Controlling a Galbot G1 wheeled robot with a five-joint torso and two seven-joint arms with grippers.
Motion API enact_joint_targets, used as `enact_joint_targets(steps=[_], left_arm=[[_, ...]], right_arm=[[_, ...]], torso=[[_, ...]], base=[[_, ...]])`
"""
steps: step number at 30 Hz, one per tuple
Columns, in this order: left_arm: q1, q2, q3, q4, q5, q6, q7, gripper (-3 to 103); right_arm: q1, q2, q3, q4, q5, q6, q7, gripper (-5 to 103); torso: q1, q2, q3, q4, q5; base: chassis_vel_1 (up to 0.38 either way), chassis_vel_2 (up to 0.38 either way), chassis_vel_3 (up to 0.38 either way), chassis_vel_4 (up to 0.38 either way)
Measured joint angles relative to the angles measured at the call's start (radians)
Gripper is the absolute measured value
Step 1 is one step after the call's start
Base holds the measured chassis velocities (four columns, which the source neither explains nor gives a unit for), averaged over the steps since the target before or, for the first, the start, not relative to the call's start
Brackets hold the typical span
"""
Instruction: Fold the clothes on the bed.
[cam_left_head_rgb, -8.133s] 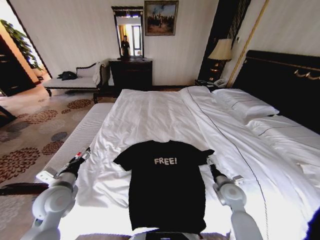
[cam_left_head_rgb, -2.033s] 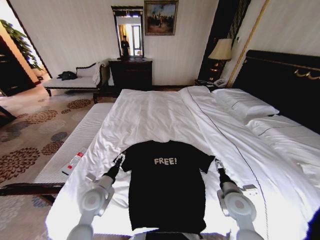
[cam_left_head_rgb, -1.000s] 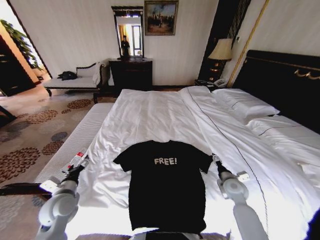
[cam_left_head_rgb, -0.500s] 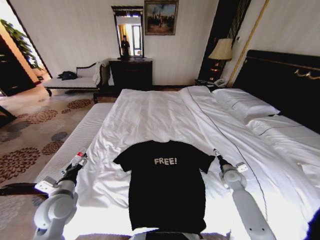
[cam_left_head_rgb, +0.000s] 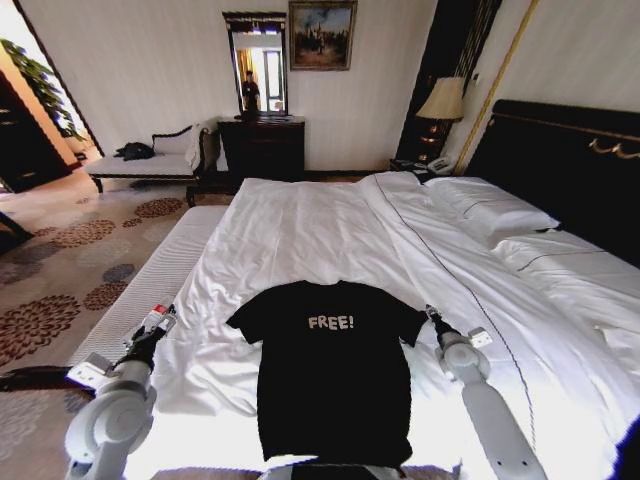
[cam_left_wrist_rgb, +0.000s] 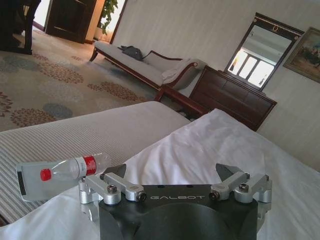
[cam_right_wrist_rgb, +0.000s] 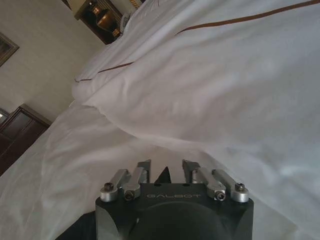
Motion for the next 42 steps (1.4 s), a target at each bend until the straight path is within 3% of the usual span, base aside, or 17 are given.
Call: enact_joint_targets(steps=[2, 3, 6, 8, 10, 21, 24, 26, 28, 42], left_arm=[[0.000, -0.004, 0.003, -0.001, 0.001, 0.000, -0.001, 100], [0.000, -0.004, 0.003, -0.001, 0.001, 0.000, -0.001, 100], [0.000, -0.009, 0.006, -0.010, -0.001, -0.001, -0.004, 100], [-0.001, -0.009, 0.006, -0.015, -0.008, -0.001, -0.005, 100], [-0.005, -0.010, 0.002, -0.030, -0.027, -0.001, -0.012, 100], [-0.040, -0.010, -0.048, -0.109, -0.188, -0.009, -0.061, 100], [-0.044, -0.010, -0.057, -0.107, -0.195, -0.010, -0.063, 100], [-0.049, -0.009, -0.068, -0.078, -0.152, -0.013, -0.057, 100], [-0.039, 0.003, -0.097, 0.056, 0.018, -0.042, -0.021, 100], [-0.040, 0.024, -0.131, 0.141, 0.010, -0.032, -0.023, 100]], right_arm=[[-0.007, 0.003, 0.001, 0.011, 0.000, 0.000, 0.000, 25], [-0.007, 0.003, 0.001, 0.011, 0.000, 0.000, 0.000, 25], [-0.010, 0.005, 0.004, 0.018, 0.001, -0.001, 0.000, 9], [-0.011, 0.006, 0.004, 0.021, 0.001, -0.001, 0.000, 9], [-0.014, 0.009, 0.004, 0.028, 0.001, -0.001, 0.000, 2], [-0.049, 0.021, -0.001, 0.124, 0.002, 0.008, 0.000, 0], [-0.063, 0.021, -0.001, 0.160, 0.007, 0.013, 0.000, 0], [-0.071, 0.021, -0.007, 0.196, 0.009, 0.018, 0.000, 0], [-0.032, 0.032, -0.059, 0.223, 0.001, 0.031, 0.000, 0], [0.106, 0.073, -0.259, 0.178, -0.015, 0.047, -0.018, 0]], torso=[[0.000, 0.000, 0.000, 0.0000, -0.0001], [0.000, 0.000, 0.000, 0.0000, -0.0001], [0.000, 0.000, 0.000, 0.0000, 0.0000], [0.000, 0.000, 0.000, 0.0000, -0.0001], [0.000, 0.000, 0.000, 0.0000, 0.0000], [0.000, 0.000, 0.000, 0.0000, 0.0002], [0.000, 0.000, 0.000, 0.0000, 0.0000], [0.000, 0.000, 0.000, -0.0002, 0.0000], [0.000, 0.000, 0.000, 0.0001, -0.0005], [0.000, 0.000, 0.000, 0.0000, -0.0001]], base=[[0.000, 0.000, 0.000, 0.000], [0.000, 0.000, 0.000, 0.000], [0.000, 0.000, 0.000, 0.000], [0.000, 0.000, 0.000, 0.000], [0.000, 0.000, 0.000, 0.000], [0.000, 0.000, 0.000, 0.000], [0.000, 0.000, 0.000, 0.000], [0.000, 0.000, 0.000, 0.000], [0.000, 0.000, 0.000, 0.000], [0.000, 0.000, 0.000, 0.000]])
